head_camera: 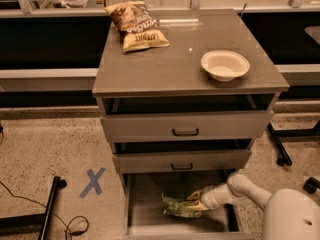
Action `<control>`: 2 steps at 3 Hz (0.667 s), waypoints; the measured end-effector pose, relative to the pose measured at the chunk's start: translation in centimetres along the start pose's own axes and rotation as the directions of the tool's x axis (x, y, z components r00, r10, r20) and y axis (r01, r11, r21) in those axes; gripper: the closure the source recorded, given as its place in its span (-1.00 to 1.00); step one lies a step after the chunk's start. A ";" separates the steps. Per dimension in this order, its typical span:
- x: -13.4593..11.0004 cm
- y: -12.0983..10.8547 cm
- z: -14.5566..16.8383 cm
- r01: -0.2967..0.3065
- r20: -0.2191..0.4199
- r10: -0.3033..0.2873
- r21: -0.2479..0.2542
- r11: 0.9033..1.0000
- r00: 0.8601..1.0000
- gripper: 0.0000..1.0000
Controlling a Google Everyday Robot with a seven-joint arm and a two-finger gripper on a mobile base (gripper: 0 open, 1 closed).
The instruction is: Pick green jalapeno chip bag from bottom drawer and place on counter
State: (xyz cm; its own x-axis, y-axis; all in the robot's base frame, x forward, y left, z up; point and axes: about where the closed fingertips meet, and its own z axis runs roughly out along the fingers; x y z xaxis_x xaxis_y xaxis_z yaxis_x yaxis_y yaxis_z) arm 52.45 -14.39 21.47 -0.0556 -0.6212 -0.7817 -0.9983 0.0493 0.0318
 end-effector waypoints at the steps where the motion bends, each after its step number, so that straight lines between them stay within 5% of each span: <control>1: -4.1 0.9 -3.8 0.147 0.088 -0.151 0.056 0.988 0.985 1.00; 2: -9.5 5.3 -8.6 0.321 0.178 -0.335 0.103 0.942 0.925 1.00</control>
Offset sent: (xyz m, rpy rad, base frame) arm -0.1070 -0.0166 0.2238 0.3027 -0.5352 0.2635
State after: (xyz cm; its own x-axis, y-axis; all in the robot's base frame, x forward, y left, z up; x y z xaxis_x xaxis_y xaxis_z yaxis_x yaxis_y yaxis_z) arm 47.57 -14.98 34.39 0.2860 -0.4517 -0.8451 -0.9558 -0.0723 -0.2848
